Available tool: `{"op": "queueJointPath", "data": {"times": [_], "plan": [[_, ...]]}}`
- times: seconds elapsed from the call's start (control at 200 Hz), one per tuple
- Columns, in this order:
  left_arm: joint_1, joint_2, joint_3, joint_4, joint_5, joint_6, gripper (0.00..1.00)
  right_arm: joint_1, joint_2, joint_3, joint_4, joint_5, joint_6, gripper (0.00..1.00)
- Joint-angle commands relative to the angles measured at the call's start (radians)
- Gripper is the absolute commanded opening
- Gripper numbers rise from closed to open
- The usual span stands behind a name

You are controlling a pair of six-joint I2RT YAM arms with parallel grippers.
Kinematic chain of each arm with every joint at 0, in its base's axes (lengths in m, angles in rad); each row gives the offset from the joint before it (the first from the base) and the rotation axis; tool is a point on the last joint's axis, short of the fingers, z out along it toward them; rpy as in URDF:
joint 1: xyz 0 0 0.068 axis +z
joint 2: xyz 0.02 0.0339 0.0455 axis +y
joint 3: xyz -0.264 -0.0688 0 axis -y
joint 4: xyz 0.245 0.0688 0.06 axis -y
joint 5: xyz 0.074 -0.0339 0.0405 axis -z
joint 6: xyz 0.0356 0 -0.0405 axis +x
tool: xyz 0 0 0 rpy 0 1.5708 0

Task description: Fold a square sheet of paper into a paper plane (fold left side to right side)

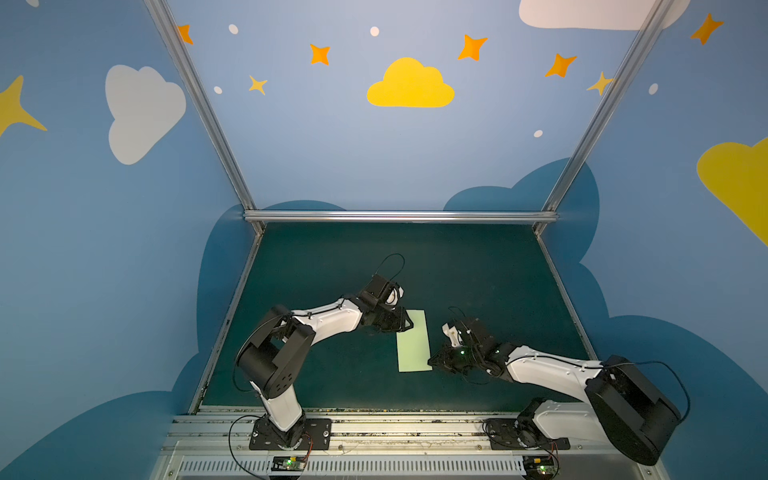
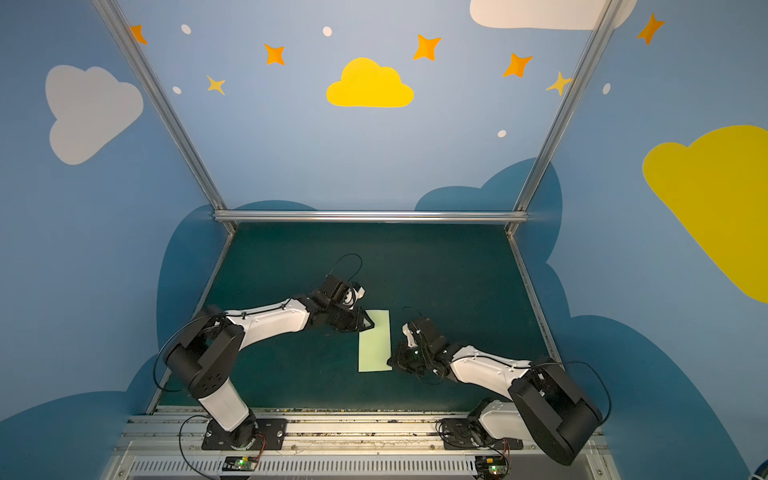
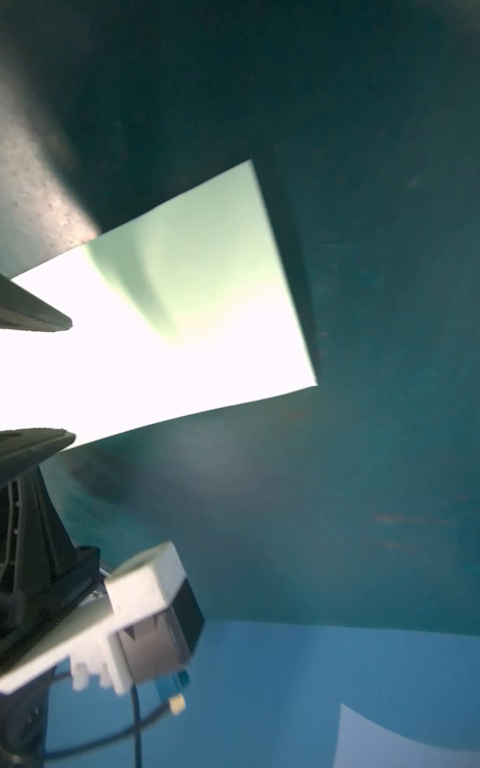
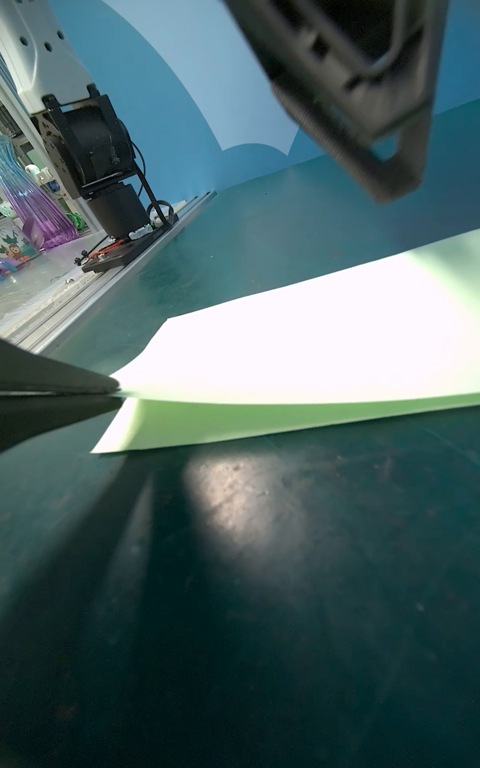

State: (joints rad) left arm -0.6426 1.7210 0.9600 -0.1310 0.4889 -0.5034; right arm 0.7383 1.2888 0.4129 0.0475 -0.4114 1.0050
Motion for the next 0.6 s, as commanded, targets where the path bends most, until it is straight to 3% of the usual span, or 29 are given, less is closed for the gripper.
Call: {"op": "queueJointPath", "data": {"times": [0.0, 0.596], "plan": [[0.001, 0.003, -0.024, 0.014, -0.010, -0.011, 0.40, -0.004, 0.004, 0.003, -0.007, -0.010, -0.017, 0.00], [-0.001, 0.051, -0.087, 0.074, -0.016, -0.027, 0.40, -0.003, 0.066, 0.093, 0.021, -0.053, -0.019, 0.00]]}}
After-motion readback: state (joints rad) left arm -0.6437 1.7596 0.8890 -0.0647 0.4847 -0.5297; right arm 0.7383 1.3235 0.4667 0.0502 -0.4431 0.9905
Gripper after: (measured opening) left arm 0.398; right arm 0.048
